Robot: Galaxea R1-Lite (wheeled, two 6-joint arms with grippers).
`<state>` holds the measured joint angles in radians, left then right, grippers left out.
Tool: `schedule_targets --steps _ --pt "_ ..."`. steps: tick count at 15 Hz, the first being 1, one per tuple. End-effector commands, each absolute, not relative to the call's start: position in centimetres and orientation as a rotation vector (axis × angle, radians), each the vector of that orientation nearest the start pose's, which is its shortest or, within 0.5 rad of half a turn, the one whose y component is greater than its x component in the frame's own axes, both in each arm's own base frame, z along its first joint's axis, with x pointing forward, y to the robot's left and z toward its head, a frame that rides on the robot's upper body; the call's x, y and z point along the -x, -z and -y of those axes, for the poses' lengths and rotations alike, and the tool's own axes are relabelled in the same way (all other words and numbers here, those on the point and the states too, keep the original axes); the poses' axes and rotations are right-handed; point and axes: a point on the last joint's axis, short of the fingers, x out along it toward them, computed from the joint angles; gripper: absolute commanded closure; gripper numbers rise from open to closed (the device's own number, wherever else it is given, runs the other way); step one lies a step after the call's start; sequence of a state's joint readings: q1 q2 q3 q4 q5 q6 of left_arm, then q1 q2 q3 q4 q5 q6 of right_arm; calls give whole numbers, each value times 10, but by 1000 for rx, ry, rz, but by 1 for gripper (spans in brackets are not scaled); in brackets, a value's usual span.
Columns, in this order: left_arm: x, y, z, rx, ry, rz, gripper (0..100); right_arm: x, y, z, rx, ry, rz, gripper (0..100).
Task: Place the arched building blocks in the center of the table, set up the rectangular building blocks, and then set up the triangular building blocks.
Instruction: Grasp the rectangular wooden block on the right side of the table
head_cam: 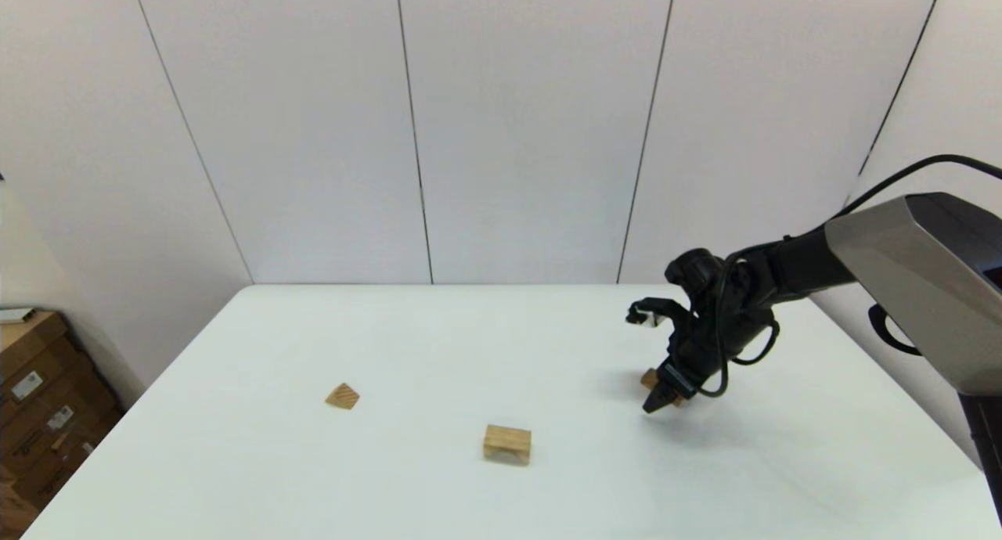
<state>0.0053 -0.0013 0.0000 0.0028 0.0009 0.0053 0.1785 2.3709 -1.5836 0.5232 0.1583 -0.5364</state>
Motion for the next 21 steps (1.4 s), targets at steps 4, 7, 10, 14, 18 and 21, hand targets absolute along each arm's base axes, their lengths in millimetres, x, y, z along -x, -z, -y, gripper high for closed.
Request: schedule_targets --steps 4,7,10,14,18,21 --pt "23 -75 0 -6 -8 -3 0 -418 -36 -83 479 -636 -1197 0" --pt "23 -75 0 -6 -8 -3 0 -418 -38 -83 479 -635 -1193 0" --pt "23 -75 0 -6 -8 -3 0 -415 -42 -83 478 -637 -1203 0" --pt "23 -75 0 -6 -8 -3 0 -415 -47 -83 481 -635 -1194 0" --pt "23 -75 0 -6 -8 -3 0 -415 -45 -83 496 -647 -1200 0" --pt "23 -75 0 -6 -8 -3 0 -414 -44 -82 534 -639 -1217 0"
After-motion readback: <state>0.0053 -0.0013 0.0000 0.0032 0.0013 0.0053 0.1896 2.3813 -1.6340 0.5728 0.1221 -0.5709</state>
